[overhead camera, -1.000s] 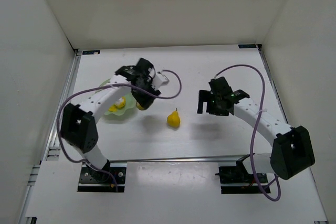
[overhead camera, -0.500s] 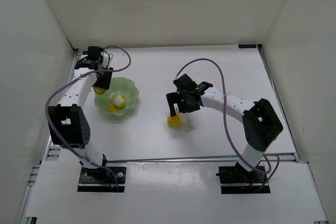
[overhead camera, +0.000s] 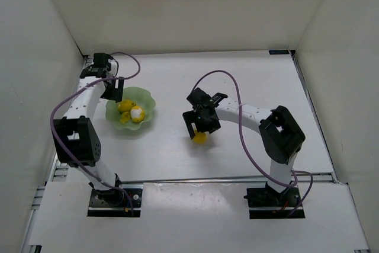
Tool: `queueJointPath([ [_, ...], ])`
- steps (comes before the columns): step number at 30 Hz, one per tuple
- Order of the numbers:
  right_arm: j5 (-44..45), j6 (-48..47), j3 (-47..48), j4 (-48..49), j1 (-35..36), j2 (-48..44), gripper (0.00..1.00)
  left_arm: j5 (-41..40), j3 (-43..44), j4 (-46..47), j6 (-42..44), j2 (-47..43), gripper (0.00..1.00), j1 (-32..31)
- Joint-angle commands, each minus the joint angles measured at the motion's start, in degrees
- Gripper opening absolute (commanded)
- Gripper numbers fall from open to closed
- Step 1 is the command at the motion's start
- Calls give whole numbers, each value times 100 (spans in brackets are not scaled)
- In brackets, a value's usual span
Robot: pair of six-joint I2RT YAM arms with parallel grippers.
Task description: Place and organize the fake fruits in the fruit bowl
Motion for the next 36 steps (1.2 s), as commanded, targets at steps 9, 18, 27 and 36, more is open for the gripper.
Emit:
queueJointPath([
  [9,-373,-17,491,-316,33,176,29,-534,-19,-75,-40,-1678,100,474],
  [18,-1313,323,3212,-273,33,843,28,-473,-406,-76,13,-2048,100,913],
  [27,-3044,3116,5506,1107,138,2925,36,-340,-634,-76,-119,-2100,100,1072],
  [36,-3063,3376,5519,1715,410,3217,52,-103,-854,-76,-119,-2101,100,1291],
])
